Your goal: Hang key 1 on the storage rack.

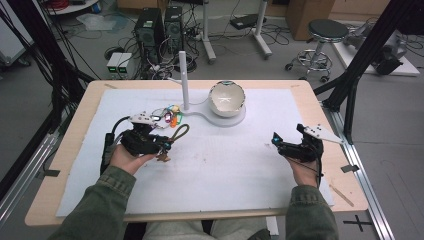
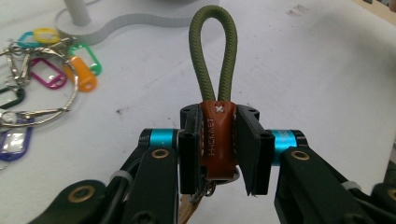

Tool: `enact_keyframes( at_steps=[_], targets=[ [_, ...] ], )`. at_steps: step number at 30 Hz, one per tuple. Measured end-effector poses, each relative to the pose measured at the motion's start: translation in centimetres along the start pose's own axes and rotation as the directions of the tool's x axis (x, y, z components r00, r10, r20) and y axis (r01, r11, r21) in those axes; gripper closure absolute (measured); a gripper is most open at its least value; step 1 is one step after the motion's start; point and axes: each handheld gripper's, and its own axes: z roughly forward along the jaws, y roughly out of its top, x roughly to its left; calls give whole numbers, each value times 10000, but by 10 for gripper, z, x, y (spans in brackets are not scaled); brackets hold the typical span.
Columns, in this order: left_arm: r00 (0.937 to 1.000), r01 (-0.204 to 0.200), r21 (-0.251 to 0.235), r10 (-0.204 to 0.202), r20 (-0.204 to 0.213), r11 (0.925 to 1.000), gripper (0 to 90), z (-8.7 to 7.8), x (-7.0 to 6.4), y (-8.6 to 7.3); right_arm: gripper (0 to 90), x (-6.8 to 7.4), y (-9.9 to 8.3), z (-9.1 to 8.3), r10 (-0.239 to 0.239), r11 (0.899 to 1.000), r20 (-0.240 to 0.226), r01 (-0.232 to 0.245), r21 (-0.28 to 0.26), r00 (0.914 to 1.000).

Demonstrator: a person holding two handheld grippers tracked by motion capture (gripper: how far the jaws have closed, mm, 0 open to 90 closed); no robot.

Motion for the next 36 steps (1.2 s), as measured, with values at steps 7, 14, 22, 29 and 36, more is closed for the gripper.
enact_keyframes(
  at_steps=[7,14,22,29,36],
  targets=[
    [9996,182,-394,-190,-213,9991,713,-11,8,10,7,0,0,0,10,10000,4,-10,26,10000],
    [9988,333,-577,-353,-335,9978,713,-17,16,18,8,0,0,0,15,10000,5,-15,42,10000],
    [9982,371,-701,-403,-447,9968,713,-23,23,31,8,0,0,1,-1,10000,10,1,32,10000],
    [9970,431,-913,-487,-608,9949,713,-28,29,45,8,0,0,0,49,10000,20,-49,51,10000],
    [9947,636,-989,-712,-746,9931,713,-30,39,55,8,0,0,0,26,10000,13,-26,25,10000]
  ],
)
